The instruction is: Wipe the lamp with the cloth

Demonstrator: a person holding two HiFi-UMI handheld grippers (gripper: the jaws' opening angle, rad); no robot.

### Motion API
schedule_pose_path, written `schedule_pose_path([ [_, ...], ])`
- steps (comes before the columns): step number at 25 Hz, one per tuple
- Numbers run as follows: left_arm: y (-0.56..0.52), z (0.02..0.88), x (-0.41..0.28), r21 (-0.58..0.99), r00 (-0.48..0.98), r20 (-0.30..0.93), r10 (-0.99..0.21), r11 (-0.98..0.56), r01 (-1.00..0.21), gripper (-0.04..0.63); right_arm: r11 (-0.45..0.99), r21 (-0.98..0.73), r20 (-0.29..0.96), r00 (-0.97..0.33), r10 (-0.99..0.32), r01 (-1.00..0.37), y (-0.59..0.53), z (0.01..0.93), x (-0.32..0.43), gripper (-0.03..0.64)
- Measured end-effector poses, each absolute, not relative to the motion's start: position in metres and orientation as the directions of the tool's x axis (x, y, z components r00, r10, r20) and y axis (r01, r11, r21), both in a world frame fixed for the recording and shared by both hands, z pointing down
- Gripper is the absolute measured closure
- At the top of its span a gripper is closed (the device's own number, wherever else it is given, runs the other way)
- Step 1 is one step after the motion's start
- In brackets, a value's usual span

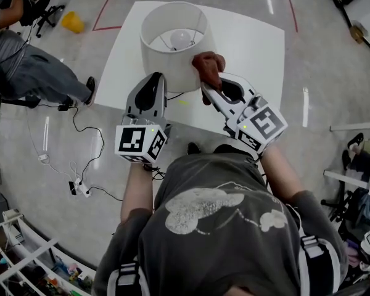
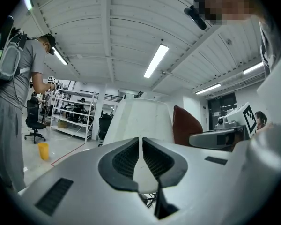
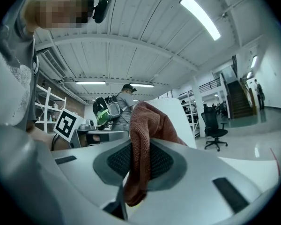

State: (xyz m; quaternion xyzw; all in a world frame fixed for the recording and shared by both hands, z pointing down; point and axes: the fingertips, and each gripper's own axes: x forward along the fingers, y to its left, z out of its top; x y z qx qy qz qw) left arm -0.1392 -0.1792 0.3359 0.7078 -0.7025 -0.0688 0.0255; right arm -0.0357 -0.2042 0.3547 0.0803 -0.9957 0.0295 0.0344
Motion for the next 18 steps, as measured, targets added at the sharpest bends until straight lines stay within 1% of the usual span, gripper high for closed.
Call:
schedule_pose_path([
  [3, -0.177, 0.335, -0.136, 0.133, -0.012, -0.059, -0.998, 0.004, -0.991, 0.584, 0.992, -0.055, 0.081, -0.991, -0.111, -0.116, -0.192, 0.359, -0.032, 0.558],
  [5, -0.177, 0.334, -0.135, 0.130, -0.026, -0.055, -0.998, 0.019, -0.991, 0.584, 0.992, -0.061, 0.066, -0.992, -0.108, -0.112, -0.196, 0.356, -0.024, 0.558],
  [12, -0.174, 0.333, -0.133, 0.131, -0.063, -0.015, -0.998, 0.061, -0.989, 0.584, 0.979, -0.103, 0.003, -0.985, -0.174, -0.174, -0.257, 0.340, 0.020, 0.558],
  [18, -0.155, 0.331, -0.147, 0.114, -0.105, -0.010, -0.994, 0.103, -0.988, 0.584, 0.949, -0.159, -0.013, -0.961, -0.278, -0.272, -0.309, 0.339, 0.036, 0.558],
])
